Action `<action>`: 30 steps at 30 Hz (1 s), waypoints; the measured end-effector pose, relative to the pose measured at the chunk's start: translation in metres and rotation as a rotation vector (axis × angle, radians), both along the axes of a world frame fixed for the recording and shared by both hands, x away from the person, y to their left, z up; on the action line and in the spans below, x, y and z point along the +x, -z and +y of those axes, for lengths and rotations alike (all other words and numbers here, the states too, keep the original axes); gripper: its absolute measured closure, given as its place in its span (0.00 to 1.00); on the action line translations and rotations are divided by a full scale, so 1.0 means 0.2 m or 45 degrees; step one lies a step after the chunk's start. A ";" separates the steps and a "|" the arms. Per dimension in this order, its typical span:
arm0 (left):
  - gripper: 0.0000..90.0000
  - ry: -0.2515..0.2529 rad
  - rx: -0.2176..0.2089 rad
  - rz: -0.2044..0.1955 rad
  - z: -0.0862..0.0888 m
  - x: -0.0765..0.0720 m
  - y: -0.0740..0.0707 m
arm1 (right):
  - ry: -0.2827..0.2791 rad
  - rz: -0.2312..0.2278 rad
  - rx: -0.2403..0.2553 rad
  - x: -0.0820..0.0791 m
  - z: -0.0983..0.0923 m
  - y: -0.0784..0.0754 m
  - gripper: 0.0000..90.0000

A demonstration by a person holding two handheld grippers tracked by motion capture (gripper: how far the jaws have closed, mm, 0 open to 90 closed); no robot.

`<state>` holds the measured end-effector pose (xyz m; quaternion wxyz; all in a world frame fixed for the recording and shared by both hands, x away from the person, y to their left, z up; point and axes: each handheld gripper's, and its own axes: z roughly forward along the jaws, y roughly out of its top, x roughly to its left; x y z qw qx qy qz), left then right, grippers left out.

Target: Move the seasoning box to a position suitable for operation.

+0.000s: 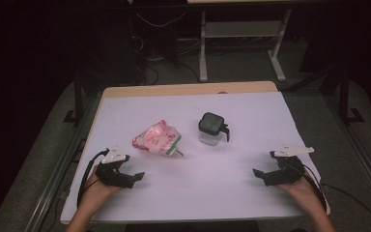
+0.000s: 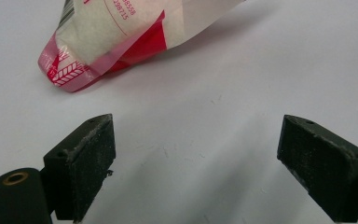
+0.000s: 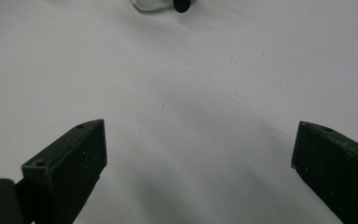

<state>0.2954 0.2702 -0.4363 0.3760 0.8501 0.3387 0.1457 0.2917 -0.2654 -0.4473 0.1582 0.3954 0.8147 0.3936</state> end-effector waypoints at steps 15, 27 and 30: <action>0.12 -0.011 -0.023 -0.004 0.02 -0.01 -0.02 | -0.036 0.023 0.001 0.02 0.04 -0.07 0.03; 0.12 0.000 -0.036 0.001 0.01 -0.02 -0.02 | -0.091 0.019 -0.077 0.15 0.14 -0.22 0.03; 0.12 -0.005 -0.038 0.001 0.01 -0.02 -0.02 | -0.107 0.016 -0.091 0.19 0.15 -0.25 0.03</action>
